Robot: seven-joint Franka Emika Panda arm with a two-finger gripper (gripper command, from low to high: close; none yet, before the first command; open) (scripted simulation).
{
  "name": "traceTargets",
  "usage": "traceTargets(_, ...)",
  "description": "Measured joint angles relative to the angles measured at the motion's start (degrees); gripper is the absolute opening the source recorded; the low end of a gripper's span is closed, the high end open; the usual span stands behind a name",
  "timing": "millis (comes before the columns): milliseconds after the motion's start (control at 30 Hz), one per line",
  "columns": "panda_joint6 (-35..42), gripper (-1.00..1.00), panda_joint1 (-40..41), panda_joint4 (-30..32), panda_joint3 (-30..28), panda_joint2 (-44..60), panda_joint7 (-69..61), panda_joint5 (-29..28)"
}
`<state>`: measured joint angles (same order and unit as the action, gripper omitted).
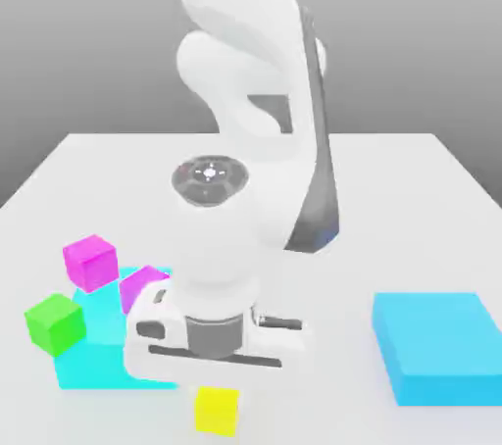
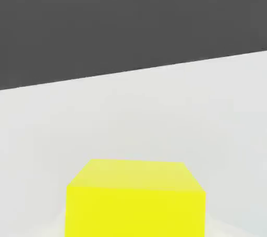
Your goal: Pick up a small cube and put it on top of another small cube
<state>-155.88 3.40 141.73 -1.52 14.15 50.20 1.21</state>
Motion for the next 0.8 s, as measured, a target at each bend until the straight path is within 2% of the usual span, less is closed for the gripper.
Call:
traceTargets(233, 8.07, -1.00, 3.22, 6.36, -4.02, -14.52, 16.68, 0.37)
traceTargets(533, 17.80, -1.00, 11.86, 14.69, -3.79, -32.64, 41.84, -3.27)
traceTargets(700, 8.53, -1.00, 12.76, 17.60, -3.88, -26.25, 43.93, -3.19)
traceTargets(733, 6.95, 1.00, 12.74, 17.94, -3.89, -25.00, 43.88, -3.08)
traceTargets(800, 6.94, 1.00, 12.74, 17.94, -3.89, -25.00, 43.88, -3.07)
